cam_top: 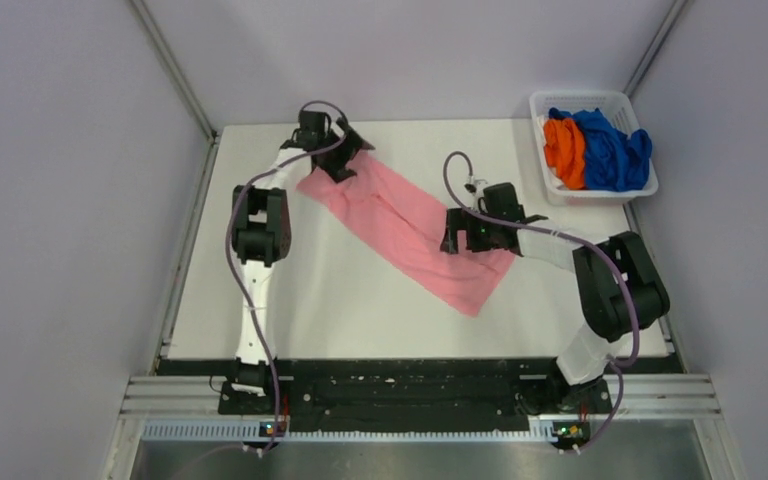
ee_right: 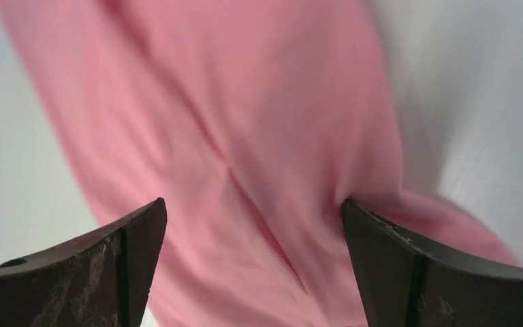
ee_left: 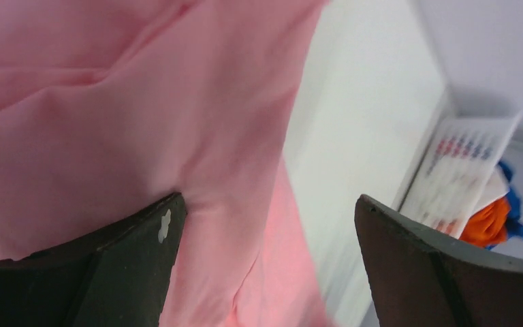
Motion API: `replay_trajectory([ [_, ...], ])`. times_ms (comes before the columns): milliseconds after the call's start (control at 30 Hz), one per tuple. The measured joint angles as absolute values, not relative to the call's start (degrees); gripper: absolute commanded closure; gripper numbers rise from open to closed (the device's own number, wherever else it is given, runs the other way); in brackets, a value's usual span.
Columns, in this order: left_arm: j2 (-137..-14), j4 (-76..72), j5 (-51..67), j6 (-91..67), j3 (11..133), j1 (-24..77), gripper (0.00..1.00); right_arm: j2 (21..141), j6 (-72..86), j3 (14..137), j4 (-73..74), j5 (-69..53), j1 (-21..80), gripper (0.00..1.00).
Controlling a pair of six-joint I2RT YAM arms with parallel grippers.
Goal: Fold and stack the t-shirts
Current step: Rotate the tshirt 75 degrees
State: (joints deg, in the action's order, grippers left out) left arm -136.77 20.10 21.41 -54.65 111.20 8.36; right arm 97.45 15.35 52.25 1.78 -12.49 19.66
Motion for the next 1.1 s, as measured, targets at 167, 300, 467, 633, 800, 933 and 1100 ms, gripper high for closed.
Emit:
replay_trajectory([
  [167,-154.9,13.1,21.5,-58.3,138.1,9.7,0.01,94.1,7.0,51.9,14.7,-21.9,29.9,0.01],
  [300,-157.1,6.7,21.6,-61.1,139.0,11.2,0.01,94.1,0.9,55.9,27.3,-24.5,37.8,0.01],
  [467,-155.4,5.0,20.2,-59.2,137.5,12.3,0.01,91.2,1.3,58.6,31.1,-19.7,36.8,0.01],
  [633,-145.0,8.3,18.5,-52.8,128.7,11.6,0.01,85.7,11.1,57.9,20.5,-20.1,29.2,0.01],
  [800,-122.3,10.7,16.5,-45.4,107.5,11.2,0.01,86.3,19.0,55.7,11.6,-24.7,19.6,0.04],
  [933,-103.1,13.2,14.9,-41.2,88.9,13.0,0.02,90.2,19.7,55.7,12.4,-29.3,19.3,0.10],
  [1100,-90.7,19.3,15.6,-40.3,69.8,18.8,0.08,91.8,19.0,54.5,16.9,-31.8,19.4,0.19],
])
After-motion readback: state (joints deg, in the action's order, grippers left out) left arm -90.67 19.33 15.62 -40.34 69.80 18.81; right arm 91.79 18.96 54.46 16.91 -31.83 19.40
